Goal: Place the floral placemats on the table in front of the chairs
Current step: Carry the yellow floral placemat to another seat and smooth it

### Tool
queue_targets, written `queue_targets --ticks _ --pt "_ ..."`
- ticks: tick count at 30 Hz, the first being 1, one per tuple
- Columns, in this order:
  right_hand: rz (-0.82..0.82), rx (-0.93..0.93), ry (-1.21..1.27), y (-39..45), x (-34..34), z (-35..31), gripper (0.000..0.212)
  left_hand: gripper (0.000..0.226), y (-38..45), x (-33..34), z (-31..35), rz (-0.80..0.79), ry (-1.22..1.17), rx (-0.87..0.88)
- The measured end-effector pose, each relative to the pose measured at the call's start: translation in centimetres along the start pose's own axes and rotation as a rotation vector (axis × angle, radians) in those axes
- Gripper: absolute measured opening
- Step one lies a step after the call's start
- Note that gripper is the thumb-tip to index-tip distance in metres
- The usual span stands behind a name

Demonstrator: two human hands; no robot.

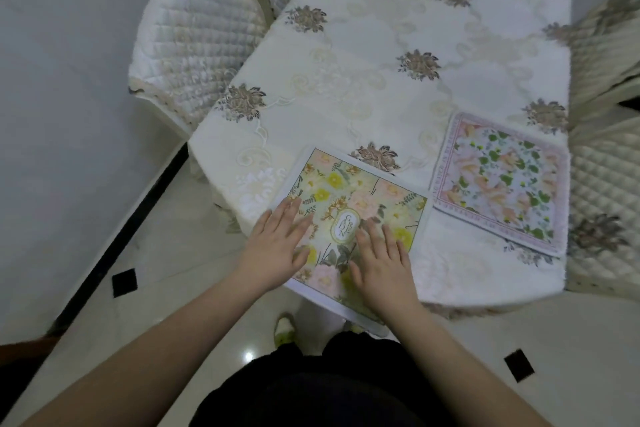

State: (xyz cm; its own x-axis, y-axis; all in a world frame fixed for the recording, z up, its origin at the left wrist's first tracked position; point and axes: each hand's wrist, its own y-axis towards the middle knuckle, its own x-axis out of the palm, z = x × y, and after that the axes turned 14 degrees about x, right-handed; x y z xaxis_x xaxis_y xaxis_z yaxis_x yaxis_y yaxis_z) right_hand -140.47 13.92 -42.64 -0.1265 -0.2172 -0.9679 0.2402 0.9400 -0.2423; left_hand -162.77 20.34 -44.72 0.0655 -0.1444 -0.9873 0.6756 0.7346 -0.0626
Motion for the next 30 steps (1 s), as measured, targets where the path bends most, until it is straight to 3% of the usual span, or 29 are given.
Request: queue_targets --ticks 8,15,18,24,30 --pt "-0.043 0.124 0.028 -2.1 2.2 0.0 0.064 0.061 1.4 1.3 -0.9 -0.071 0.026 0.189" --pt "-0.041 0.245 0.115 -1.8 2.8 1.3 0.067 0.061 2.9 1.8 -0.9 -0.113 0.073 0.232" --pt "-0.035 0.283 0.125 -1.7 2.8 2.2 0.076 0.062 3.4 1.6 -1.7 -0.08 0.048 0.181" --pt "-0.102 0.384 0.166 -1.0 2.3 3.1 0.096 0.084 3.9 1.3 -3.8 -0.127 -0.059 -0.087" --pt "-0.176 0.431 0.228 -1.0 1.7 2.7 0.096 0.072 3.9 1.4 -3.2 -0.108 -0.239 -0.186"
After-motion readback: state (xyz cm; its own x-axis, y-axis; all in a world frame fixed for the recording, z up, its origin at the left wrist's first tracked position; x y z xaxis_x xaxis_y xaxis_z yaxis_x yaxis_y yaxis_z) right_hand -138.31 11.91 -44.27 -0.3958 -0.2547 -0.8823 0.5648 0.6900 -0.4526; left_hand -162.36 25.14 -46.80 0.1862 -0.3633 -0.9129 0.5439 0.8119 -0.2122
